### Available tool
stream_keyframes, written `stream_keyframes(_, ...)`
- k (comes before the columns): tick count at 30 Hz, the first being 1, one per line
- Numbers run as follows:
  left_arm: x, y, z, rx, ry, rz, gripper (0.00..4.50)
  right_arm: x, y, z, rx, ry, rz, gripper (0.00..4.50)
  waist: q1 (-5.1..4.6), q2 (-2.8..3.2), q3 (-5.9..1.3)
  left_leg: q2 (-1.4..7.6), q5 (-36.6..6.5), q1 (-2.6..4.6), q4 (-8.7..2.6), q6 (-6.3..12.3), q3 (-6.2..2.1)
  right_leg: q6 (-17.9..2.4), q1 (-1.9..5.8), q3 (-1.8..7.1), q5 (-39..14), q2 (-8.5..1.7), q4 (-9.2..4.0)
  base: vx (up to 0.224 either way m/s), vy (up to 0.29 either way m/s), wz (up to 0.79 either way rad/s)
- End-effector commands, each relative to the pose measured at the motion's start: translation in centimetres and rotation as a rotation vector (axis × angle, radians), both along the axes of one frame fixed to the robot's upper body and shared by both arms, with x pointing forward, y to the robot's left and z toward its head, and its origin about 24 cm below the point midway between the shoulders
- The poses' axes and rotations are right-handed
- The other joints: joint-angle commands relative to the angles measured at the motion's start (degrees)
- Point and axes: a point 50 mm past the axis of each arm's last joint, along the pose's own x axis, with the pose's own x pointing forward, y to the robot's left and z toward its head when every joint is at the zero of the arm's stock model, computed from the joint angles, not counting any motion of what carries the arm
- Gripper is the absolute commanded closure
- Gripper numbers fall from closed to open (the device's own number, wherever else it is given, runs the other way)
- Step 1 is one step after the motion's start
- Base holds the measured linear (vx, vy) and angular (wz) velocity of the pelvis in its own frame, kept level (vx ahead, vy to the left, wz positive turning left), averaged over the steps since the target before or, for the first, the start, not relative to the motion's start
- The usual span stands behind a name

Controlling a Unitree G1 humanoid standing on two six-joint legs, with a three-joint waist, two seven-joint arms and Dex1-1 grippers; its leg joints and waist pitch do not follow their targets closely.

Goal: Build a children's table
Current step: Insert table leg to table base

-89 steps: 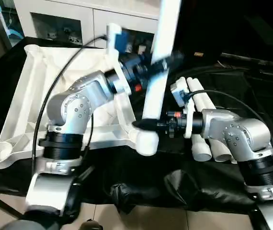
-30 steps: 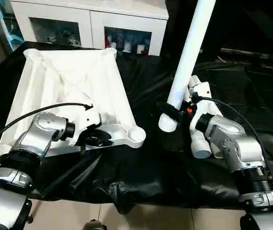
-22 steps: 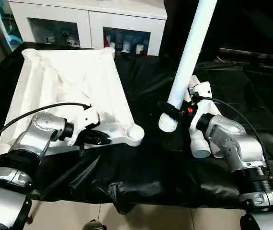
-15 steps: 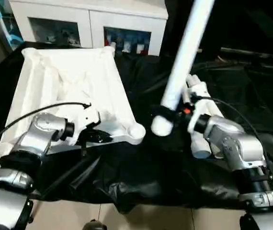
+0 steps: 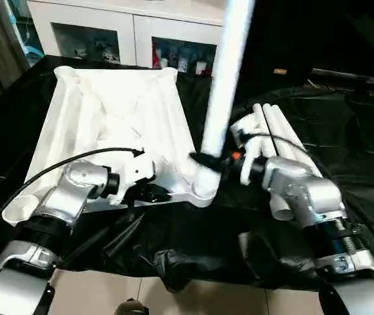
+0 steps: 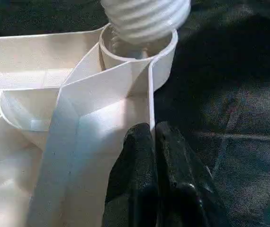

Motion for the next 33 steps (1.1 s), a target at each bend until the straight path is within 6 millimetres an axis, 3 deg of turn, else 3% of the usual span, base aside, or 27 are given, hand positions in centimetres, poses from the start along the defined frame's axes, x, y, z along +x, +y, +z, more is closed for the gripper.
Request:
stream_keyframes(1, 0.1, -0.7, 0.0, -0.021, -0.011, -0.004, 4.5, 0.2, -0.2, 0.3, -0.016, -0.008, 0.002, 2.62, -0.47, 0.72, -4.15, 3.09, -11.62, 1.3, -4.51, -2.11, -0.88, -11.29, 1.94, 2.94, -7.41, -5.47, -4.47, 0.0, 0.0, 0.0)
stream_keyframes(16, -0.2, -0.4, 0.0, -0.015, -0.001, -0.009, 4.5, 0.6, -0.3, -1.1, -0.045, 0.018, -0.026, 2.62, -0.5, 0.74, -4.26, 3.06, -11.0, 1.22, -4.51, -2.1, -0.87, -11.65, 1.99, 2.88, -5.93, -5.42, -4.28, 0.0, 0.0, 0.0)
stream_keyframes(22, -0.3, -0.5, 0.1, -0.025, -0.003, -0.01, 4.5, 0.8, -0.4, -1.4, 0.045, 0.066, -0.052, 2.62, -0.63, 0.83, -4.26, 3.08, -11.67, 1.23, -4.54, -2.25, -0.9, -11.91, 1.99, 2.9, -6.72, -5.48, -4.35, 0.0, 0.0, 0.0)
stream_keyframes(31, 0.2, -0.6, 0.5, -0.046, -0.049, 0.029, 4.5, 0.5, -2.6, -4.3, 0.087, 0.143, -0.178, 2.62, -0.5, 0.84, -4.25, 3.15, -12.08, 1.26, -4.53, -2.09, -0.86, -12.24, 1.93, 2.87, -7.01, -5.58, -4.43, 0.0, 0.0, 0.0)
stream_keyframes(32, 0.4, -0.5, 0.6, -0.05, -0.065, 0.052, 4.5, 0.3, -3.0, -5.1, 0.101, 0.157, -0.206, 2.62, -0.54, 1.73, -4.33, 3.19, -13.11, 1.37, -4.57, -2.44, -0.88, -12.43, 1.76, 2.89, -6.61, -5.61, -4.58, 0.0, 0.0, 0.0)
stream_keyframes(33, 0.4, -0.5, 0.6, -0.053, -0.07, 0.061, 4.5, 0.3, -3.2, -5.4, 0.106, 0.162, -0.217, 2.62, -0.49, 1.82, -4.3, 3.21, -13.51, 1.36, -4.54, -2.63, -0.96, -12.66, 1.8, 2.88, -6.35, -5.63, -4.5, 0.0, 0.0, 0.0)
